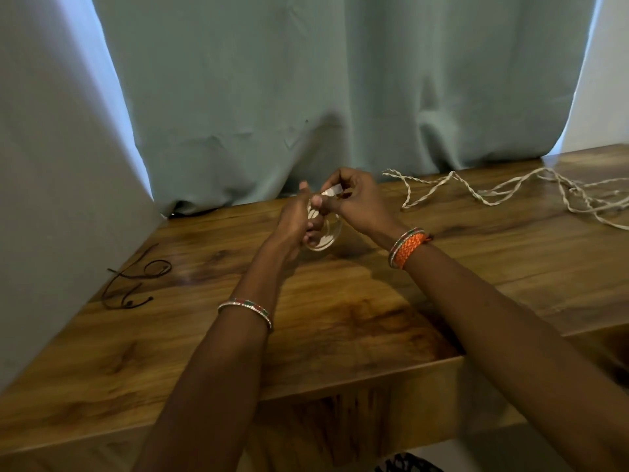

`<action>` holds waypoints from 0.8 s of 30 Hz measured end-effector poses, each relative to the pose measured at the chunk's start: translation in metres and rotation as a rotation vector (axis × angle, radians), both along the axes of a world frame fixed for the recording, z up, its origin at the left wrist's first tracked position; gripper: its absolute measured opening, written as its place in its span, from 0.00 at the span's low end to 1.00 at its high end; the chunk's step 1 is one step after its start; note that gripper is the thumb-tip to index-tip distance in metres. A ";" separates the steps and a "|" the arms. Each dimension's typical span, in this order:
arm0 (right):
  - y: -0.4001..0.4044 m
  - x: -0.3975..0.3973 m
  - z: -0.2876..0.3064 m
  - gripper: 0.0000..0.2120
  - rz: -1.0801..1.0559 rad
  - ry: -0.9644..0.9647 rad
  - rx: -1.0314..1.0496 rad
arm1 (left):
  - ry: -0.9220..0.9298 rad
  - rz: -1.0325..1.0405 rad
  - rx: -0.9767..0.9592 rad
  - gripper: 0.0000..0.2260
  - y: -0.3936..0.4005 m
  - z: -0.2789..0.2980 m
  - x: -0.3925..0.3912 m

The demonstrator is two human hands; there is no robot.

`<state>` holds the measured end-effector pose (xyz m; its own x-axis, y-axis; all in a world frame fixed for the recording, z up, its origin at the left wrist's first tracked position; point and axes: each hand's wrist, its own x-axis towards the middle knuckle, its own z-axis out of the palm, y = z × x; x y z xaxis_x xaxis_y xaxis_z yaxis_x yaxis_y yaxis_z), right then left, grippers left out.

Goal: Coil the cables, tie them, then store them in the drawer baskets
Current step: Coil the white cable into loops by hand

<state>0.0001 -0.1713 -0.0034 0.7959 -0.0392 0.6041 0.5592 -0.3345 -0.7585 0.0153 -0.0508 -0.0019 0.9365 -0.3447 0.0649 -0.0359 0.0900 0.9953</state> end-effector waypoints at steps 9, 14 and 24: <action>0.019 -0.004 -0.016 0.13 -0.007 0.040 0.187 | -0.014 0.078 -0.003 0.20 -0.011 -0.002 -0.009; 0.040 0.001 -0.022 0.13 -0.158 -0.005 0.168 | -0.130 0.590 0.000 0.16 -0.005 -0.006 0.000; 0.048 -0.001 -0.025 0.08 -0.143 0.237 0.591 | -0.332 0.844 -0.093 0.05 -0.010 -0.014 0.007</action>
